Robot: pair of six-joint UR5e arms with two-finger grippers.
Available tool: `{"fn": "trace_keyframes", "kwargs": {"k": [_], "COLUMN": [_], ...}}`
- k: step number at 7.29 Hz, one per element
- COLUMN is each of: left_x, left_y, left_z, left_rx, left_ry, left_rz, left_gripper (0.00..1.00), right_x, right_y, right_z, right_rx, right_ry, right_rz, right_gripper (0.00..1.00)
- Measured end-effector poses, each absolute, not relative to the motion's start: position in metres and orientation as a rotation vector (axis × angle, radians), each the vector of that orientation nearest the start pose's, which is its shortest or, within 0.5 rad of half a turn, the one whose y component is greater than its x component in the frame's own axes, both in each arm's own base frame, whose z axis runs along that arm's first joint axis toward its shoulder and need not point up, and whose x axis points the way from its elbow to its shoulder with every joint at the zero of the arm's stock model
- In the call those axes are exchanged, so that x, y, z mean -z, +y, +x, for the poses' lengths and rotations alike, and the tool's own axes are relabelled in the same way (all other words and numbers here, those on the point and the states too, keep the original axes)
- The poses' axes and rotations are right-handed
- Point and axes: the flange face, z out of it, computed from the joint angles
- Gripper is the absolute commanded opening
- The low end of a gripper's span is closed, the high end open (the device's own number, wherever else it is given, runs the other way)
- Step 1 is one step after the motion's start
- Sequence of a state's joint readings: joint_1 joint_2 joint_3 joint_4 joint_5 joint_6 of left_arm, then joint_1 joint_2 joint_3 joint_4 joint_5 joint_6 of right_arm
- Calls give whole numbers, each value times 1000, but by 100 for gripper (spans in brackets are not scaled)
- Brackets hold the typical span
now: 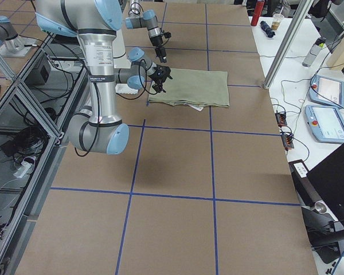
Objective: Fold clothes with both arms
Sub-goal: 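Lower both grippers to the shirt's end nearest the robot, then grasp the near corners of the shirt with both grippers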
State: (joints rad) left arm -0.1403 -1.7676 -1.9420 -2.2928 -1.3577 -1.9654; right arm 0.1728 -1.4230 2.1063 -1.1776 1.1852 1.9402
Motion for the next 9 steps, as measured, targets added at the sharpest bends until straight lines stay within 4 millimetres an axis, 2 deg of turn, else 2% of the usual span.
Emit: {"fn": "trace_keyframes", "kwargs": {"k": [3, 9], "left_x": [-312, -320], "left_y": [-207, -201], "left_z": [525, 535], "left_rx": [559, 542], "left_ry": [1292, 1272], "left_rz": [1, -1], "left_gripper": [71, 71], "right_x": [-291, -290], "right_y": [-252, -246], "right_z": [-460, -465], "right_rx": [-689, -680], "right_ry": [-1117, -1117], "right_rz": [246, 250], "right_gripper": [100, 100]}}
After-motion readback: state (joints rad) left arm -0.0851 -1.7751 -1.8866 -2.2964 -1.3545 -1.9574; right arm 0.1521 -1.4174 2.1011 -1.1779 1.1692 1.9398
